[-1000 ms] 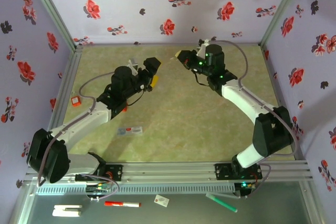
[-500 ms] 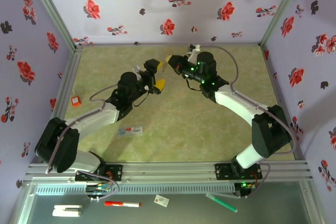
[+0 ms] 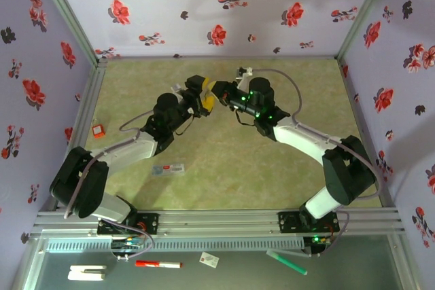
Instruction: Unlock with the key
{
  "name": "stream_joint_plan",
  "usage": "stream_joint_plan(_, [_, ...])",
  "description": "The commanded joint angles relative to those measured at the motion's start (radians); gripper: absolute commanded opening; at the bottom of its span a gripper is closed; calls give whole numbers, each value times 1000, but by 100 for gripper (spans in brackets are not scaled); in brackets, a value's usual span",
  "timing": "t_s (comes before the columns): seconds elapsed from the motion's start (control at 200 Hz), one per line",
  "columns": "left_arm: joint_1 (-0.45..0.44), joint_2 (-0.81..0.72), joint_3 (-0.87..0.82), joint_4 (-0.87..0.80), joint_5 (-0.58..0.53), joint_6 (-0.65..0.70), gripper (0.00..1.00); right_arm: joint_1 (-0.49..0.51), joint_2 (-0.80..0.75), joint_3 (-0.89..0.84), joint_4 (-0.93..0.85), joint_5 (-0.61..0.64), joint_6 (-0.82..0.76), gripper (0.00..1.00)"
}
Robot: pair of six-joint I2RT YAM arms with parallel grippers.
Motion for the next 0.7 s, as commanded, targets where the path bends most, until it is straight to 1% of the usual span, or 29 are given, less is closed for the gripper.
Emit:
stream_joint_plan(0.0, [15,-26,5,30,-22,17,75,7,-33,-32,26,13,4,0])
stream_joint_plan(0.085, [19,-32,5,30,-23,20,68,6,-39,-51,37,13,5,0])
stream_joint_plan(0.25, [27,-50,0,-6,-19,40,61,7,-53,-66,48,8,-5,0])
stream_joint_plan(0.465, [36,-71,-1,-47,-19,73,44,6,-55,-68,36,2,-25,0])
stream_joint_plan(0.695, [50,-97,-20,-85,-17,95,33,6,-55,-64,23,-2,-38,0])
